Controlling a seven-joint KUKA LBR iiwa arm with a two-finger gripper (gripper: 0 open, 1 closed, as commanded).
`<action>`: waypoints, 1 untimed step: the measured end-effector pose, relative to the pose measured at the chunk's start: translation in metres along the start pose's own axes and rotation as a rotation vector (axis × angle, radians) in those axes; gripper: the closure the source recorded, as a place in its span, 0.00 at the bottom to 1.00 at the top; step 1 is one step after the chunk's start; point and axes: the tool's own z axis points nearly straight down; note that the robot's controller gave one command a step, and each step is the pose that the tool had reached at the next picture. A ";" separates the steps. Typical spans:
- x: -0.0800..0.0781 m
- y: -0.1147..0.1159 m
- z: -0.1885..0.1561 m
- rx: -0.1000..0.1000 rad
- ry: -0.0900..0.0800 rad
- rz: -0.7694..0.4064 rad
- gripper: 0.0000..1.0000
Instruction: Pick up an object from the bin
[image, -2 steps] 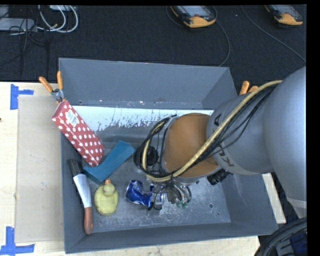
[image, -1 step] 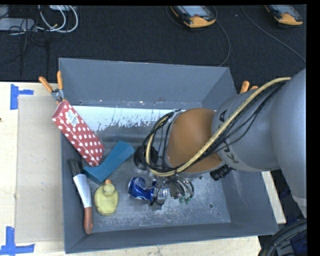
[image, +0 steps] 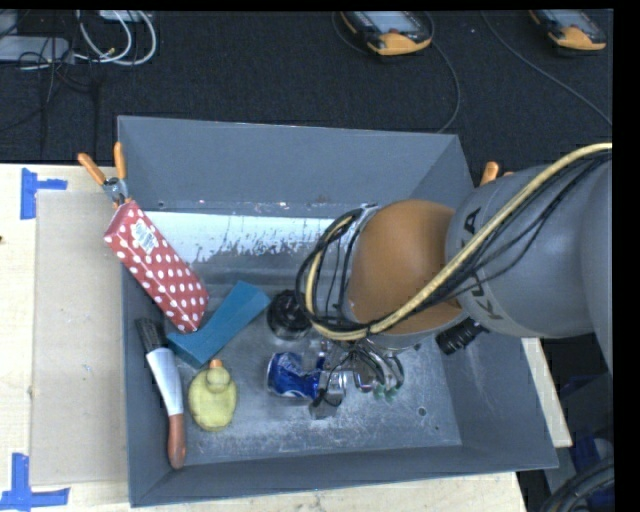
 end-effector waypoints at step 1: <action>-0.006 -0.001 -0.045 -0.003 -0.017 0.008 1.00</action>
Offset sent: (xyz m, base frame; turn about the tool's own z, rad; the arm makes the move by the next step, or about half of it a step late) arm 0.0003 -0.0123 0.1147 -0.0193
